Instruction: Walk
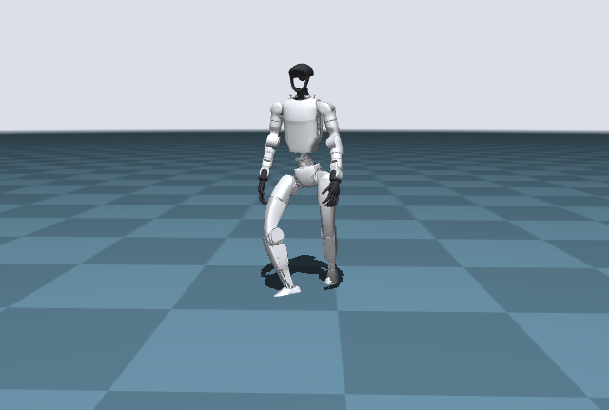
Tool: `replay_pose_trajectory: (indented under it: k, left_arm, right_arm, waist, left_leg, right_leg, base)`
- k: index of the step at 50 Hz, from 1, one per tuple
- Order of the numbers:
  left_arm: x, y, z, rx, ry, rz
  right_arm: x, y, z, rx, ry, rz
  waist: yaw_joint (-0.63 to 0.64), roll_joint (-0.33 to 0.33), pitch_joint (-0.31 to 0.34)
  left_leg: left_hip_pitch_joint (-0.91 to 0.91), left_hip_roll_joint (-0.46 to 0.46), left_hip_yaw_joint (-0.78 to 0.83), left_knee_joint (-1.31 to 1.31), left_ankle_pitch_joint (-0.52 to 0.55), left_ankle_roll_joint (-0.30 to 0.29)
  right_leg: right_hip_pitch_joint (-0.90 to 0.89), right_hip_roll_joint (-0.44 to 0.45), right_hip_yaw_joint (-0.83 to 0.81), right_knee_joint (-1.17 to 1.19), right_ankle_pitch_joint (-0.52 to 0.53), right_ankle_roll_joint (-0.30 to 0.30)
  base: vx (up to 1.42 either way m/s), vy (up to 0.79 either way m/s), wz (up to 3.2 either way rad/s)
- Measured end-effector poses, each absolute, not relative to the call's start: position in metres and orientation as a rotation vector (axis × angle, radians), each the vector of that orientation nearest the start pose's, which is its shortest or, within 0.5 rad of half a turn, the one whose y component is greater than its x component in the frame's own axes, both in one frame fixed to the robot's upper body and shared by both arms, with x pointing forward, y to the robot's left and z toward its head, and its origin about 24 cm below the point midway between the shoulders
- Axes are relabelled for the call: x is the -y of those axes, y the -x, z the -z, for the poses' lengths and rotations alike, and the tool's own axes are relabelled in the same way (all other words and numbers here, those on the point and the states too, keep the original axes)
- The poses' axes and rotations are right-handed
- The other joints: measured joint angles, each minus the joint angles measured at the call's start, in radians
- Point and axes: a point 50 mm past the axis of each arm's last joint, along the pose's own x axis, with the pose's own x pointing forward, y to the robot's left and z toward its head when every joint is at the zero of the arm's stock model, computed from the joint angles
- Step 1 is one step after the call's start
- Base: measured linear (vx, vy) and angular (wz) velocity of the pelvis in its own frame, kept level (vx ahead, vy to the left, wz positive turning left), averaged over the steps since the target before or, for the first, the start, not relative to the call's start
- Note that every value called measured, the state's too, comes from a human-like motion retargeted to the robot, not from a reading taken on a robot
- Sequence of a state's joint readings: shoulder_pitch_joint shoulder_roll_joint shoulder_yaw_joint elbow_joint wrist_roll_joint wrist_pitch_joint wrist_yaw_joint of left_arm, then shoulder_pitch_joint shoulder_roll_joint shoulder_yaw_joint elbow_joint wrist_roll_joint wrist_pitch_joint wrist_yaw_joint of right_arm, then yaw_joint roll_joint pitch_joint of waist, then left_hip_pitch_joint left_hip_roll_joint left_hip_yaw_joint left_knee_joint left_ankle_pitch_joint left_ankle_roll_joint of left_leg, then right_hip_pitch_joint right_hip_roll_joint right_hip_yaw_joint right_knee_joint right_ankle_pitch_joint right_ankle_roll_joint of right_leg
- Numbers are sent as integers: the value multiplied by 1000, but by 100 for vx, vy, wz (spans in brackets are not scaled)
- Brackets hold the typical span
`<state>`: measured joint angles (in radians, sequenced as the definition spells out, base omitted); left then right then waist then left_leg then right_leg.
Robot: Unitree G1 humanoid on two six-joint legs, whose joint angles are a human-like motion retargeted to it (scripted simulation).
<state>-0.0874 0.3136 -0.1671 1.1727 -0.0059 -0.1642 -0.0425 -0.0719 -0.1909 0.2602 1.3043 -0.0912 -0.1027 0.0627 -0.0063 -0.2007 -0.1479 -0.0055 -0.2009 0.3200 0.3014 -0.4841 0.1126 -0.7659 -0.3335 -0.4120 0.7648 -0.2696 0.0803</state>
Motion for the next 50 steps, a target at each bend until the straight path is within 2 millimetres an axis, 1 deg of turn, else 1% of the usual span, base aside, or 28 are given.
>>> replay_pose_trajectory:
  k: [2,3,6,7,8,9,10,13,15,17,18,20,23,26,28,30,32,34,38,40,42,46,48,50]
  left_arm:
    - [-246,-138,140,-983,-344,50]
    - [-246,-134,142,-1000,-339,58]
    - [-246,-121,146,-1040,-328,78]
    - [-246,-118,147,-1050,-326,85]
    - [-246,-115,148,-1057,-326,92]
    - [-246,-116,148,-1059,-326,99]
    - [-246,-117,147,-1059,-326,107]
    - [-246,-115,147,-1064,-332,112]
    - [-249,-122,145,-1052,-338,107]
    - [-249,-121,145,-1053,-335,95]
    - [-251,-123,144,-1048,-335,87]
    - [-251,-122,144,-1049,-328,69]
    - [-253,-120,145,-1052,-318,45]
    - [-252,-114,147,-1067,-305,29]
    - [-251,-109,149,-1080,-293,19]
    - [-250,-106,150,-1089,-281,9]
    - [-248,-101,152,-1101,-264,-2]
    - [-248,-99,153,-1104,-249,-17]
    - [-245,-91,155,-1113,-214,-48]
    - [-245,-88,156,-1114,-196,-70]
    - [-249,-87,155,-1111,-179,-107]
    - [-250,-75,158,-1136,-137,-171]
    - [-250,-67,159,-1157,-115,-206]
    - [-251,-61,161,-1180,-96,-235]
  right_arm:
    - [202,-104,164,-1164,378,-231]
    - [203,-103,164,-1166,378,-229]
    - [204,-102,164,-1165,376,-226]
    - [204,-102,164,-1163,374,-225]
    - [205,-102,164,-1161,372,-223]
    - [207,-103,163,-1157,372,-218]
    - [209,-106,162,-1151,371,-212]
    - [211,-104,162,-1155,374,-203]
    - [214,-109,160,-1150,368,-188]
    - [214,-107,161,-1159,363,-181]
    - [215,-109,160,-1157,357,-173]
    - [215,-108,161,-1161,349,-165]
    - [214,-110,161,-1160,332,-158]
    - [212,-111,161,-1153,320,-154]
    - [210,-112,161,-1148,316,-153]
    - [207,-115,160,-1136,312,-153]
    - [203,-115,161,-1128,312,-159]
    - [199,-119,160,-1112,314,-169]
    - [190,-122,160,-1086,324,-199]
    - [185,-124,160,-1074,330,-219]
    - [179,-127,159,-1062,335,-245]
    - [174,-122,161,-1067,349,-279]
    - [175,-120,161,-1072,355,-285]
    - [178,-120,161,-1073,358,-277]
  waist:
    - [3,20,-3]
    - [6,39,-2]
    - [29,110,5]
    - [37,133,6]
    - [46,150,6]
    - [61,186,4]
    - [79,231,2]
    - [106,249,1]
    - [119,238,6]
    - [137,238,8]
    - [140,220,11]
    - [153,212,13]
    - [151,168,15]
    - [146,135,10]
    - [145,126,5]
    - [134,98,-6]
    - [133,94,-11]
    - [127,74,-18]
    - [124,59,-32]
    - [122,46,-38]
    - [127,17,-13]
    - [127,-11,-23]
    - [115,-27,-23]
    - [98,-42,-16]
  left_leg:
    - [-27,43,-9,134,14,-27]
    - [-51,78,-18,229,23,-47]
    - [-149,207,-49,541,99,-118]
    - [-184,255,-53,640,131,-134]
    - [-214,302,-48,728,160,-137]
    - [-254,374,-56,818,174,-141]
    - [-299,458,-71,908,180,-145]
    - [-378,557,-55,1042,112,-91]
    - [-438,579,-59,1065,53,-60]
    - [-489,599,-58,1056,-20,-34]
    - [-511,578,-53,1021,-44,-22]
    - [-557,564,-57,958,-90,-15]
    - [-599,470,-59,787,-95,-19]
    - [-635,373,-79,621,-54,-41]
    - [-664,326,-101,551,-32,-56]
    - [-668,255,-114,440,12,-62]
    - [-693,218,-143,417,26,-71]
    - [-685,159,-164,334,62,-73]
    - [-710,87,-216,319,72,-71]
    - [-702,52,-233,308,80,-59]
    - [-615,11,-247,235,107,-42]
    - [-603,-15,-261,331,59,-1]
    - [-574,-20,-238,365,19,35]
    - [-532,-21,-197,388,-24,71]
  right_leg:
    - [35,27,3,9,-34,-20]
    - [64,55,-2,2,-46,-29]
    - [139,160,-23,-28,-69,-63]
    - [158,195,-29,-38,-78,-75]
    - [172,220,-32,-39,-90,-86]
    - [209,283,-45,-103,-77,-100]
    - [260,364,-64,-199,-51,-116]
    - [286,398,-49,-176,-95,-124]
    - [341,425,-32,-253,-88,-118]
    - [356,436,-14,-238,-109,-109]
    - [379,431,1,-265,-111,-102]
    - [394,434,24,-256,-133,-94]
    - [423,404,66,-258,-163,-80]
    - [435,382,109,-242,-194,-72]
    - [435,382,138,-217,-217,-70]
    - [442,366,173,-221,-230,-67]
    - [439,373,207,-186,-251,-68]
    - [450,368,249,-186,-263,-66]
    - [447,383,328,-111,-307,-66]
    - [453,384,371,-79,-324,-64]
    - [514,361,398,-84,-321,-55]
    - [505,303,362,61,-311,-41]
    - [493,255,351,168,-276,-20]
    - [462,178,322,319,-177,4]
  base:
    - [44,-16,-38]
    - [42,-16,-52]
    - [37,-14,-72]
    - [34,-10,-74]
    - [34,-10,-78]
    - [35,-11,-88]
    - [35,-9,-87]
    - [35,-5,-62]
    - [36,-5,-47]
    - [36,-2,-58]
    - [37,-2,-52]
    - [36,-1,-60]
    - [36,-2,-58]
    - [33,-2,-74]
    - [30,-2,-90]
    - [30,-2,-86]
    - [28,-2,-100]
    - [30,-3,-105]
    - [31,-4,-126]
    - [38,-5,-145]
    - [42,-6,-173]
    - [39,-4,-195]
    - [40,1,-197]
    - [39,4,-212]
